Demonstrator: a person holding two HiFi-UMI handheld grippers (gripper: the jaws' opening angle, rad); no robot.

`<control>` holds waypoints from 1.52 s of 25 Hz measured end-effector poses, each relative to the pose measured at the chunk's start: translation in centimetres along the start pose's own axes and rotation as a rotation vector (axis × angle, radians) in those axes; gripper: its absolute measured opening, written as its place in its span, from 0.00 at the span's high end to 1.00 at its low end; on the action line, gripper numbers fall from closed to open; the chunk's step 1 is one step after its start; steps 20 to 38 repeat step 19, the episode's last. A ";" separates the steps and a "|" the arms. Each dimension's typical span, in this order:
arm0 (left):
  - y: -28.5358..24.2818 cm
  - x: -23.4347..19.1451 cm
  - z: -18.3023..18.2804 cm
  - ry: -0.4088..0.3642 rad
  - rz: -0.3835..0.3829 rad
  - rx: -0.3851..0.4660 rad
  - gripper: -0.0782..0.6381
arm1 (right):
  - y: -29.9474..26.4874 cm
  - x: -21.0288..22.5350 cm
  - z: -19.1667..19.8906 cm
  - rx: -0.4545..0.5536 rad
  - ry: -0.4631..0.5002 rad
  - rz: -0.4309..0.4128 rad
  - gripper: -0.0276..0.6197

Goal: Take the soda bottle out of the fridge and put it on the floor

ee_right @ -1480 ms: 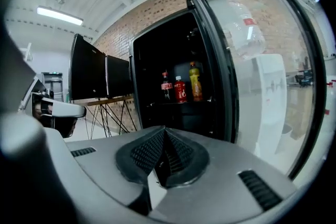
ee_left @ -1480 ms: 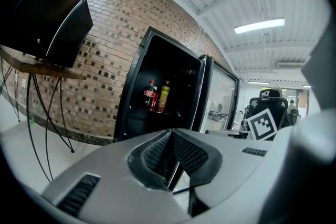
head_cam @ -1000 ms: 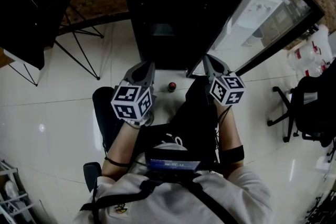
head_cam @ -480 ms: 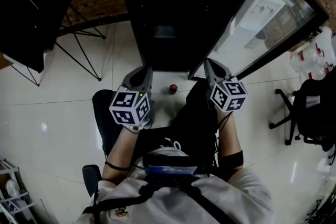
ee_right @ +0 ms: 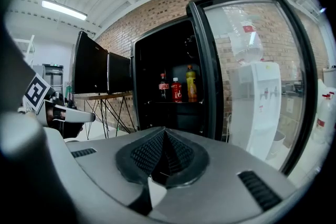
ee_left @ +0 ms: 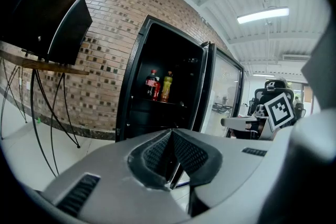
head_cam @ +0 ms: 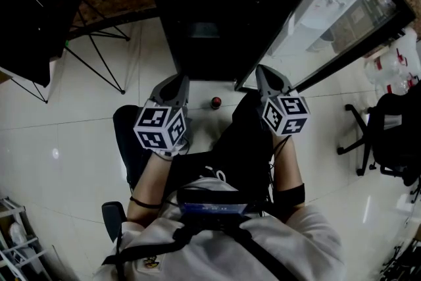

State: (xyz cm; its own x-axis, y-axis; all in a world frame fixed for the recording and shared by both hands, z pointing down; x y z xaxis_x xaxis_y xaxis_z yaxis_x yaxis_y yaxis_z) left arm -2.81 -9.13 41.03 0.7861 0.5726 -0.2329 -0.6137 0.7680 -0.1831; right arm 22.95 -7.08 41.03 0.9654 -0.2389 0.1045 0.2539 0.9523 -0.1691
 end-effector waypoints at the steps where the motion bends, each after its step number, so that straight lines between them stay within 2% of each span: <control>1: 0.0 0.0 0.0 0.001 -0.001 0.000 0.89 | 0.0 0.0 0.1 -0.002 -0.004 -0.001 0.94; 38: -0.1 -0.3 0.3 0.005 -0.006 -0.004 0.89 | 0.0 0.1 0.2 -0.010 -0.008 0.003 0.94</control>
Point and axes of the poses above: the fingertips, and each gripper's own axes: y backward along the fingers, x to its right, z out of its underside, the point moved 6 cm from there along y, backward along the fingers, and after that the axes turned 4 degrees about x, right-handed, at the moved point
